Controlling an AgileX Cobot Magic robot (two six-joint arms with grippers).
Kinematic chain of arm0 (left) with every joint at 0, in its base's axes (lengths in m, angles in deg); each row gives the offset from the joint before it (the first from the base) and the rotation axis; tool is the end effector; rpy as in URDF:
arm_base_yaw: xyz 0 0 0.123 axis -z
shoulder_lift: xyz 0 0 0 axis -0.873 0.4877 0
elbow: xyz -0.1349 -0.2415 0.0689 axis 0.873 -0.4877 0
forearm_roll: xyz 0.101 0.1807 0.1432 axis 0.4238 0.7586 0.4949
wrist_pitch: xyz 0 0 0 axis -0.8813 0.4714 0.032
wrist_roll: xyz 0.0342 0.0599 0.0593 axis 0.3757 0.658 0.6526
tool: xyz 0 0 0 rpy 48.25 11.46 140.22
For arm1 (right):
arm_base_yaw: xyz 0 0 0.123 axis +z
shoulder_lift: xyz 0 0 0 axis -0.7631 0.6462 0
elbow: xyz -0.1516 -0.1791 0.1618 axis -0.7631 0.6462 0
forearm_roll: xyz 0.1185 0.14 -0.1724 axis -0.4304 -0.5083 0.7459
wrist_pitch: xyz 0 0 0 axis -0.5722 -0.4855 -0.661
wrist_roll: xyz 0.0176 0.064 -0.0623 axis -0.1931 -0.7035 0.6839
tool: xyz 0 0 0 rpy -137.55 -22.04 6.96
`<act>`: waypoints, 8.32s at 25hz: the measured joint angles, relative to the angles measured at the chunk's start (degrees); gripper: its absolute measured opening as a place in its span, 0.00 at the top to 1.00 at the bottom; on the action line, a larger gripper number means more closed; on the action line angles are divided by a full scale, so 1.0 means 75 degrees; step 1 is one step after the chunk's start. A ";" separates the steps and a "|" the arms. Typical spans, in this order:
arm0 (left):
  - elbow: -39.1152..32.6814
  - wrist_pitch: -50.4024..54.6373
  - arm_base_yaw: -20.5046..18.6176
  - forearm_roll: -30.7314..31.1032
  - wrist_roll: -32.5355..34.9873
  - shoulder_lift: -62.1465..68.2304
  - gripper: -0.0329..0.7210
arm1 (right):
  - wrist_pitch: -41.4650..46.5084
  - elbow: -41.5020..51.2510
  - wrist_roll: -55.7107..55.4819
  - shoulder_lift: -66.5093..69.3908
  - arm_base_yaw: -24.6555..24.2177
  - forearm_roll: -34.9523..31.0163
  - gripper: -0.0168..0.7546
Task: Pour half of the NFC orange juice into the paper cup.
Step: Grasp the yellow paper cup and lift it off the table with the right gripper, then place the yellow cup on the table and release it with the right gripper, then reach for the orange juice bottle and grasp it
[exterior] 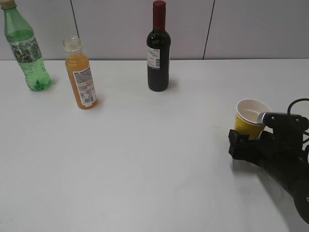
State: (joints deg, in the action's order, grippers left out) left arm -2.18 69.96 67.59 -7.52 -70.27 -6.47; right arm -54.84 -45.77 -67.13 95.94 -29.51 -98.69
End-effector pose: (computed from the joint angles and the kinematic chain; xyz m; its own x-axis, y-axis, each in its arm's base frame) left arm -0.0055 -0.0068 0.2805 -0.4190 0.0376 -0.9072 0.1853 0.9817 -0.0449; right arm 0.2420 0.0641 0.0496 -0.4294 0.1233 -0.8946 0.0021 0.9908 0.1356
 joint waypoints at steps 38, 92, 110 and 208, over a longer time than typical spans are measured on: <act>0.0000 0.0000 0.0000 0.0000 0.0000 0.0000 0.38 | 0.0264 -0.0119 0.0725 -0.0175 -0.0091 0.0824 0.38; 0.0000 0.0000 0.0000 0.0000 0.0000 0.0000 0.38 | 0.2236 -0.5924 -0.1432 0.1854 0.1280 0.9176 0.39; 0.0000 0.0000 0.0000 0.0000 0.0000 0.0000 0.38 | 0.2255 -0.5917 -0.1647 0.1834 0.1265 0.9176 0.12; 0.0000 0.0000 0.0000 -0.0007 0.0000 0.0000 0.38 | 1.6564 -0.0777 0.1432 -1.3176 -0.1980 0.2195 0.21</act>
State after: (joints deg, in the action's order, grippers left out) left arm -2.18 69.96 67.59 -7.57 -70.27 -6.47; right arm 69.39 -51.60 -56.39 -2.88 -44.36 -82.23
